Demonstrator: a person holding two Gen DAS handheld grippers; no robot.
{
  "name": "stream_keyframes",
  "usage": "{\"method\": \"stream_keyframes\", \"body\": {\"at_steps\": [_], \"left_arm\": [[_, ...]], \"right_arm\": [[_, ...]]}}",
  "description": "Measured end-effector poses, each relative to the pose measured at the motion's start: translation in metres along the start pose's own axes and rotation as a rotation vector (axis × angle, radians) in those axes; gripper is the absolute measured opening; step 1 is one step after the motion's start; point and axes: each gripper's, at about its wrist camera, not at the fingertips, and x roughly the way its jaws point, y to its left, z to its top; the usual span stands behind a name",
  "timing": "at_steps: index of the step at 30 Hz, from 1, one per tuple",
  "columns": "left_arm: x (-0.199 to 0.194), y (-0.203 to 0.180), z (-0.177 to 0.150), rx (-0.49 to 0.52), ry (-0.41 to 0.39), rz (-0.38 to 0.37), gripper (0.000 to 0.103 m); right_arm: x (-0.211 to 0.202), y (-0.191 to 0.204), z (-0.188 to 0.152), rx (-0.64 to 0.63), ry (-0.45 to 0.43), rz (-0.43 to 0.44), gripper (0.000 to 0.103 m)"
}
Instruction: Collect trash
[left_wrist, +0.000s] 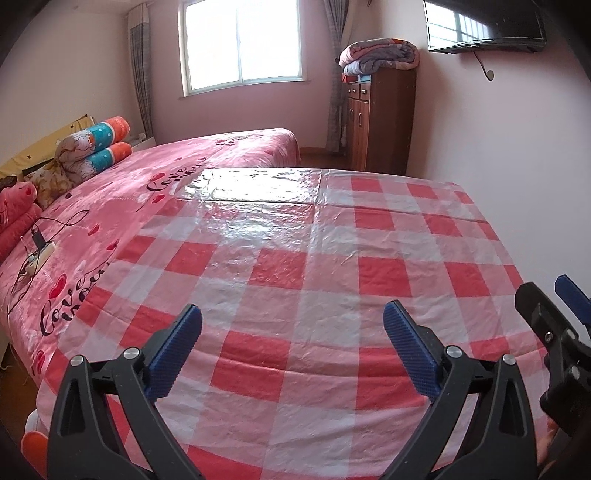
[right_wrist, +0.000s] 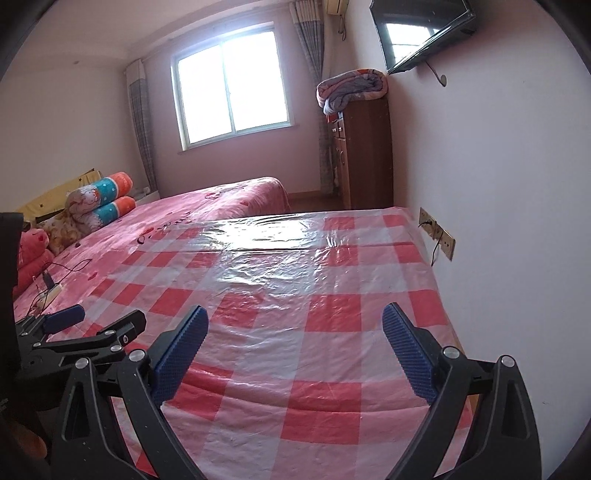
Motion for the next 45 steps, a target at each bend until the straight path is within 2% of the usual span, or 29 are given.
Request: {"method": "stream_keyframes", "body": {"at_steps": [11,25,45], "left_arm": [[0.003,-0.002,0.003,0.004,0.002,0.014,0.099],[-0.005,-0.003,0.004,0.02,-0.049,0.047,0.099],[-0.009,-0.008,0.005,0.029,-0.068,0.042,0.099]], "right_arm": [[-0.001,-0.002,0.001,0.001,-0.009,0.003,0.094],[-0.003,-0.005,-0.001,-0.005,-0.021,0.003,0.094],[-0.004,-0.006,0.001,-0.007,-0.029,0.005,0.094]]}}
